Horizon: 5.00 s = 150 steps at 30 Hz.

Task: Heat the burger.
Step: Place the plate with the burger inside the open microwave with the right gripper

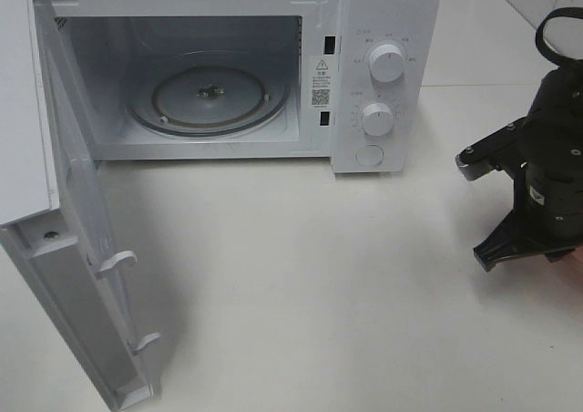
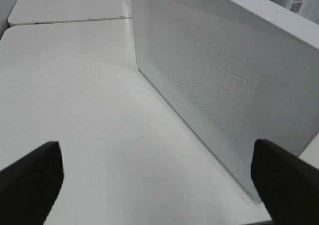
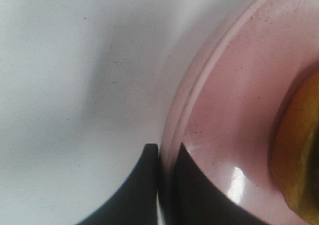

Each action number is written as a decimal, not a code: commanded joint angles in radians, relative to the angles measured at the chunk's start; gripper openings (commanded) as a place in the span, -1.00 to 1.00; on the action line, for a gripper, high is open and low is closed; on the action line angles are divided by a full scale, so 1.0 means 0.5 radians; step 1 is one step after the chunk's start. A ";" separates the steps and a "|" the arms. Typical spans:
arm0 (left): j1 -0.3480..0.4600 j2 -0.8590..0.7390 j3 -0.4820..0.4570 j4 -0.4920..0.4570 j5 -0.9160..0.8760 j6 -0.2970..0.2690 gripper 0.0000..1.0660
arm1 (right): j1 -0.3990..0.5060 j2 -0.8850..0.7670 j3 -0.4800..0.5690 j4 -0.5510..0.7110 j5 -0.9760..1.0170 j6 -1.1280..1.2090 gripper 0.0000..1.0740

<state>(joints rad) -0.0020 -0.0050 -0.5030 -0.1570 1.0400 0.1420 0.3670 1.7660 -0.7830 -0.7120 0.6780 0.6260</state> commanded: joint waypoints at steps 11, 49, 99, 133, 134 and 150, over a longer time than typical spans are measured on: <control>0.002 -0.046 0.004 -0.008 -0.004 -0.002 0.77 | 0.180 -0.194 0.098 -0.100 0.214 0.002 -1.00; 0.002 -0.046 0.004 -0.008 -0.004 -0.002 0.77 | 0.786 -0.860 0.498 0.028 0.538 0.032 -1.00; 0.002 -0.046 0.004 -0.008 -0.004 -0.002 0.77 | 2.002 -1.110 0.536 -0.044 0.898 -0.106 -1.00; 0.002 -0.046 0.004 -0.008 -0.004 -0.002 0.77 | 2.042 -1.110 0.536 -0.084 0.430 -0.740 -1.00; 0.002 -0.046 0.004 -0.008 -0.004 -0.002 0.77 | 2.042 -1.110 0.536 -0.084 0.396 -0.782 -1.00; 0.002 -0.046 0.004 -0.008 -0.004 -0.002 0.77 | 2.042 -1.110 0.536 -0.078 0.148 -1.052 -1.00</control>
<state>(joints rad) -0.0020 -0.0050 -0.5030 -0.1570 1.0400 0.1420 1.3860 1.2170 -0.5130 -0.6890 0.7600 0.1330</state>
